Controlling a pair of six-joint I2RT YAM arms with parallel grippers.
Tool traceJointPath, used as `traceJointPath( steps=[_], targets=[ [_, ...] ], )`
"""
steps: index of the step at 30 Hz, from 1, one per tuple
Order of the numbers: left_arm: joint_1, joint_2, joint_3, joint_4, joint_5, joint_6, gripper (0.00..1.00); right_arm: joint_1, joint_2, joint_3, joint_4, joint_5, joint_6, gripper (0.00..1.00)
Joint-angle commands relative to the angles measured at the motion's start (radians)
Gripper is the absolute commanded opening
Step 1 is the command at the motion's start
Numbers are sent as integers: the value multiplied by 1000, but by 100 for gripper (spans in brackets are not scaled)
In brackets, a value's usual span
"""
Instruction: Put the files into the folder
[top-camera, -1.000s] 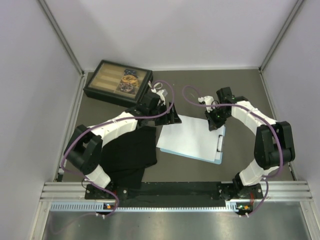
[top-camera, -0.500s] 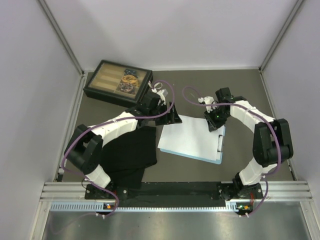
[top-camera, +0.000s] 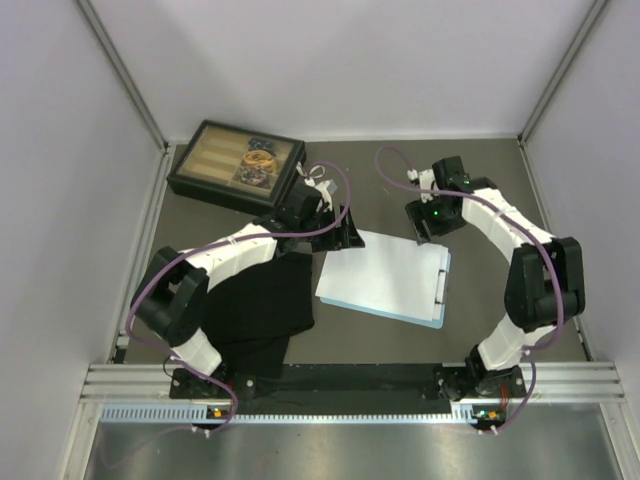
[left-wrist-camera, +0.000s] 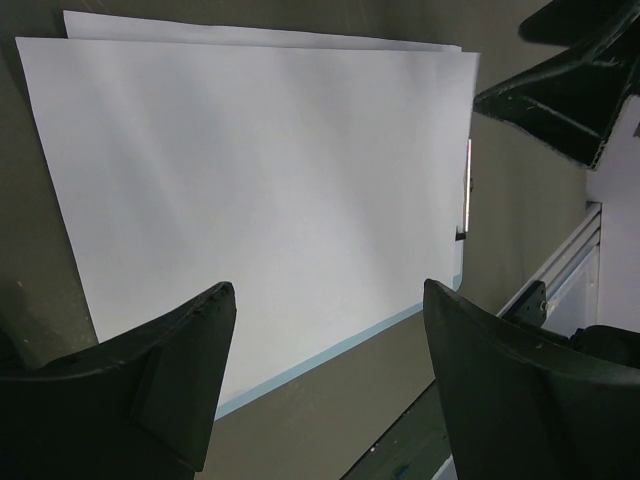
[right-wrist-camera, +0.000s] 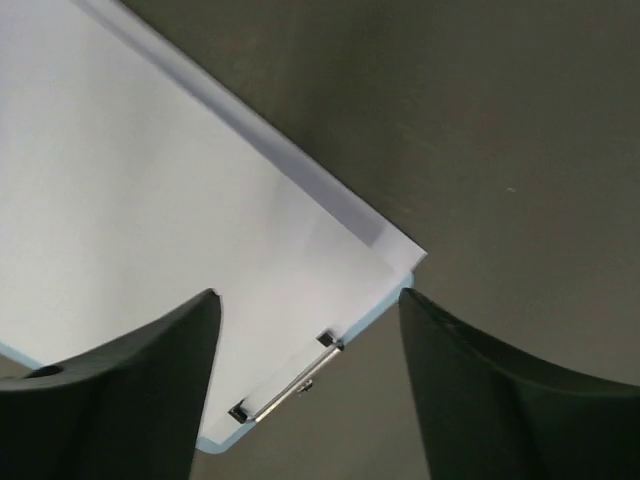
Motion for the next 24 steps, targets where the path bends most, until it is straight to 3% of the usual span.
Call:
traceJointPath(
  steps=[1, 2, 5, 7, 8, 11, 12, 15, 16, 18, 20, 22, 24],
  targets=[
    [-2, 2, 7, 62, 19, -26, 80, 13, -142, 86, -64, 271, 208, 82],
    [-5, 4, 5, 75, 25, -37, 80, 13, -166, 83, -70, 357, 222, 95],
    [-25, 25, 5, 109, 25, -58, 80, -5, -237, 73, -127, 432, 383, 99],
    [-46, 65, 20, 140, 33, -75, 80, -71, -251, 42, -136, 351, 448, 99],
    [-55, 82, 28, 152, 38, -90, 80, -96, -269, 16, -112, 216, 455, 99],
    [-97, 190, 92, 172, 38, -104, 79, -125, -382, -146, 6, 112, 513, 99],
    [-107, 212, 129, 180, 39, -110, 79, -133, -419, -238, 43, 112, 562, 97],
    [-143, 301, 206, 192, 45, -124, 76, -170, -496, -385, 154, -22, 652, 79],
    [-156, 322, 226, 184, 47, -126, 76, -170, -499, -410, 175, -89, 657, 68],
    [-167, 373, 273, 169, 45, -124, 75, -171, -489, -461, 228, -142, 667, 58],
    [-181, 396, 287, 161, 38, -123, 75, -170, -483, -487, 247, -136, 667, 58],
    [-190, 399, 291, 157, 28, -123, 75, -170, -466, -507, 268, -87, 633, 67],
    [-198, 395, 280, 154, 16, -120, 75, -170, -452, -516, 307, -79, 586, 70]
  ],
)
